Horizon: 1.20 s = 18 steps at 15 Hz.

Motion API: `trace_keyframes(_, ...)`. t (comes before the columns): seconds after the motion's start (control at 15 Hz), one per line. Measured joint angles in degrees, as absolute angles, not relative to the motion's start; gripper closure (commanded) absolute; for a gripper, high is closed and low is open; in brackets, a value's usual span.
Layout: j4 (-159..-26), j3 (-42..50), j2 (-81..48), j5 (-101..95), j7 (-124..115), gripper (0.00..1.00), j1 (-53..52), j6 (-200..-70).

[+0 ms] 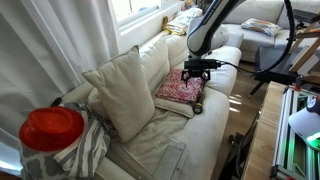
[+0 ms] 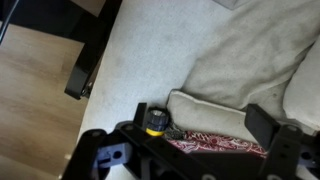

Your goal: Fold the maroon fleece, remove the pillow from below the fleece and put it in an upright position against the backrest of the sofa

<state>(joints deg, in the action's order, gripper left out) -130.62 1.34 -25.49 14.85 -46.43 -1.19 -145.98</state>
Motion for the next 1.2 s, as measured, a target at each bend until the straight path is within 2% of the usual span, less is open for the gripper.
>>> trace_keyframes(0.4,-120.1,6.5,-37.6,0.2,-47.8,0.0,-8.6,-144.2)
trace_keyframes(1.2,-97.3,8.6,-57.1,-4.1,-26.0,0.0,-8.4,-141.8)
